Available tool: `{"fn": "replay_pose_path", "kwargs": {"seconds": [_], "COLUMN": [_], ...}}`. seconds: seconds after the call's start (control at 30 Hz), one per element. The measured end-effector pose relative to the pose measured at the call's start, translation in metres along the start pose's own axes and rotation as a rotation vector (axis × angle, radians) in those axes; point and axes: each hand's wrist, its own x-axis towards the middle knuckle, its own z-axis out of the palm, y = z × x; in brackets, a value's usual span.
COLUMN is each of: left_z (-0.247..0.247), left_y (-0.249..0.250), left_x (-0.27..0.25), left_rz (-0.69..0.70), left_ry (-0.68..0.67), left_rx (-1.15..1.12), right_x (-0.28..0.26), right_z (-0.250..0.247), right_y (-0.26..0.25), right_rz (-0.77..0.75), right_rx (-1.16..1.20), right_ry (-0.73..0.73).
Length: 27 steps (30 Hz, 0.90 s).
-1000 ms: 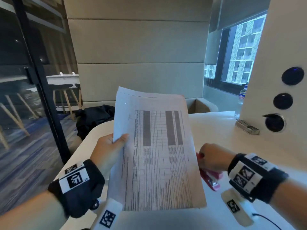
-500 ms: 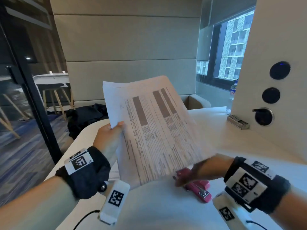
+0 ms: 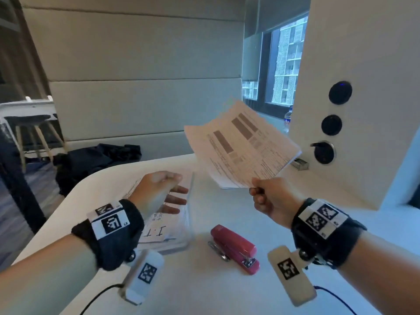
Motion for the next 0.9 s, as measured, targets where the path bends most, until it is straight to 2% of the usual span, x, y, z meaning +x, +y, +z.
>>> {"fn": "replay_pose_path", "kwargs": {"seconds": [0.2, 0.33, 0.4, 0.5, 0.6, 0.73, 0.9], "left_z": [-0.018, -0.036, -0.045, -0.056, -0.063, -0.067, -0.072], "left_y": [-0.029, -0.042, -0.046, -0.05, -0.053, -0.061, -0.065], "left_x": [0.007, 0.013, 0.016, 0.019, 0.02, 0.024, 0.029], "left_rz": [-0.021, -0.036, -0.059, -0.064, -0.066, -0.111, -0.151], "left_ry": [-0.047, -0.041, -0.049, -0.096, -0.141, -0.201, -0.351], "left_rx": [0.444, 0.629, 0.722, 0.878, 1.026, 1.15, 1.242], "right_x": [0.064, 0.091, 0.097, 0.096, 0.085, 0.057, 0.016], "right_z": [-0.052, -0.074, -0.078, -0.082, -0.081, -0.05, 0.027], "right_y": [-0.003, 0.005, 0.006, 0.001, -0.009, -0.025, -0.021], "right_rz": [0.12, 0.204, 0.213, 0.198, 0.171, 0.077, -0.036], "right_rx": [-0.076, -0.123, -0.252, -0.309, -0.556, -1.138, -1.534], "right_ry": [0.136, 0.119, 0.131, 0.216, 0.23, 0.125, -0.225]}}
